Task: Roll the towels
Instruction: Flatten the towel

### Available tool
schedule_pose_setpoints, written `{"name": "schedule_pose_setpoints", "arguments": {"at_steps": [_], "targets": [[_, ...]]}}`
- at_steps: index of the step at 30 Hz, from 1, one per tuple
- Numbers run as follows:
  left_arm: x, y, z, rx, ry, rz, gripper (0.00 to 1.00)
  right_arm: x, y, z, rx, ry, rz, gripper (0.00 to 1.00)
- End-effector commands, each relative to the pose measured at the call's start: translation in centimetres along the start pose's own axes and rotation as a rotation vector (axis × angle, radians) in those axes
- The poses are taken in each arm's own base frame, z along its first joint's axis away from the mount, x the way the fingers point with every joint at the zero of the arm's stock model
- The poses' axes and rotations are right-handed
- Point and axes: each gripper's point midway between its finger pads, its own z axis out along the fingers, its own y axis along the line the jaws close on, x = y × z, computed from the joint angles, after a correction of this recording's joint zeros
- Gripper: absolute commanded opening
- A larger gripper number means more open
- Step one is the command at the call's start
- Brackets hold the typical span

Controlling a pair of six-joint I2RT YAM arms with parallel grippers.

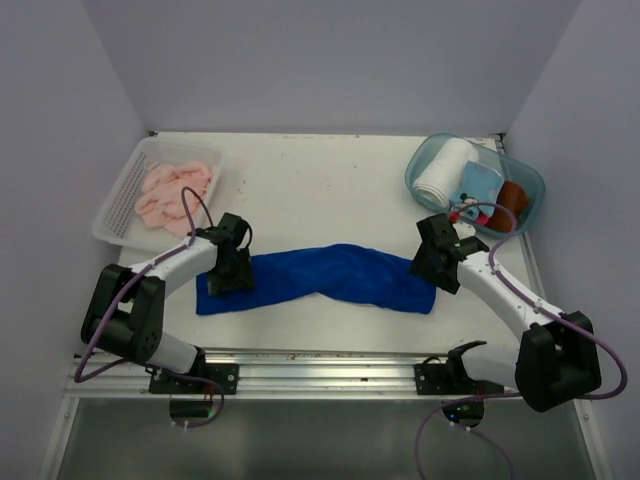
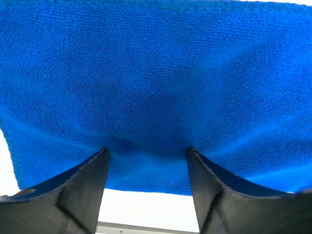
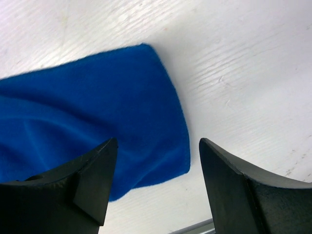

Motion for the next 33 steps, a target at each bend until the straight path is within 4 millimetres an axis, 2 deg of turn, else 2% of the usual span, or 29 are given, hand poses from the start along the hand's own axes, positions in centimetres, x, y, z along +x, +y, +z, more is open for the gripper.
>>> {"name": "schedule_pose_setpoints", "arguments": {"at_steps": [1, 3, 4, 7, 11, 14, 17, 18, 19, 20, 21, 22, 23, 24, 25, 26, 27, 28, 29, 30, 31, 32, 33], "targets": [[-0.9, -1.6, 0.7, 0.04, -0.049, -0.033, 0.65, -1.6, -0.8, 1.8, 0.043, -0.029, 0.028, 0.72], [-1.2, -1.8, 1.0, 0.041, -0.058, -0.034, 0.5, -2.4, -0.7, 3.0, 0.038, -0.023, 0.038, 0.72], [-1.5, -1.7, 1.1, 0.032, -0.069, -0.038, 0.29, -2.6, -0.7, 3.4, 0.035, -0.019, 0.017, 0.71], [-2.4, -2.3, 1.1, 0.034, -0.074, -0.028, 0.0, -3.6, -0.6, 5.0, 0.048, -0.018, -0.002, 0.69], [-3.1, -2.8, 0.8, 0.039, -0.095, -0.014, 0.0, -4.3, -0.9, 6.8, 0.073, -0.002, -0.001, 0.62], [-3.6, -3.0, 0.2, 0.047, -0.116, -0.006, 0.0, -4.3, 0.4, 7.5, 0.001, -0.001, -0.009, 0.56], [-4.3, -3.4, -0.5, 0.065, -0.133, 0.0, 0.0, -5.6, 1.5, 7.3, -0.049, -0.04, 0.003, 0.24], [-4.3, -3.4, -0.7, 0.068, -0.129, 0.007, 0.0, -5.7, 1.6, 7.0, -0.05, -0.04, 0.003, 0.02], [-4.9, -3.9, -1.3, 0.081, -0.146, 0.007, 0.0, -6.2, 1.7, 6.7, -0.051, -0.049, 0.003, 0.0], [-5.2, -4.0, -1.7, 0.088, -0.154, 0.009, 0.0, -7.5, 2.2, 5.7, -0.07, -0.081, 0.01, 0.0], [-5.5, -4.2, -2.2, 0.099, -0.163, 0.016, 0.0, -8.0, 2.1, 5.2, -0.065, -0.091, 0.009, 0.0], [-6.4, -4.9, -3.2, 0.123, -0.187, 0.019, 0.0, -8.8, 2.3, 4.4, -0.076, -0.116, 0.003, 0.0], [-7.0, -5.2, -3.9, 0.136, -0.204, 0.021, 0.0, -10.7, 2.9, 2.7, -0.106, -0.173, 0.017, 0.0], [-7.5, -5.4, -4.6, 0.142, -0.215, 0.029, 0.0, -11.6, 3.0, 1.6, -0.116, -0.199, 0.024, 0.0], [-9.1, -6.1, -6.2, 0.164, -0.26, 0.03, 0.0, -12.5, 3.2, 0.6, -0.132, -0.225, 0.025, 0.0], [-9.6, -6.2, -7.0, 0.163, -0.269, 0.036, 0.0, -14.8, 4.0, -1.8, -0.176, -0.29, 0.045, 0.0], [-11.6, -6.7, -8.9, 0.168, -0.329, 0.032, 0.0, -15.5, 4.2, -3.0, -0.188, -0.305, 0.053, 0.0], [-12.5, -6.8, -10.0, 0.163, -0.355, 0.029, 0.0, -16.3, 4.5, -4.2, -0.212, -0.325, 0.064, 0.0], [-12.9, -6.6, -10.8, 0.151, -0.361, 0.032, 0.0, -18.2, 5.2, -6.6, -0.256, -0.374, 0.081, 0.0], [-13.7, -6.7, -11.8, 0.149, -0.387, 0.043, 0.0, -19.0, 5.4, -8.3, -0.286, -0.402, 0.091, 0.0], [-15.4, -7.1, -14.0, 0.165, -0.447, 0.04, 0.0, -19.7, 5.5, -9.7, -0.31, -0.429, 0.101, 0.0], [-15.9, -7.0, -15.1, 0.166, -0.468, 0.043, 0.0, -20.9, 5.8, -11.7, -0.346, -0.469, 0.114, 0.0], [-17.1, -7.1, -17.0, 0.175, -0.522, 0.043, 0.0, -21.4, 5.6, -13.4, -0.369, -0.504, 0.127, 0.0]]}}
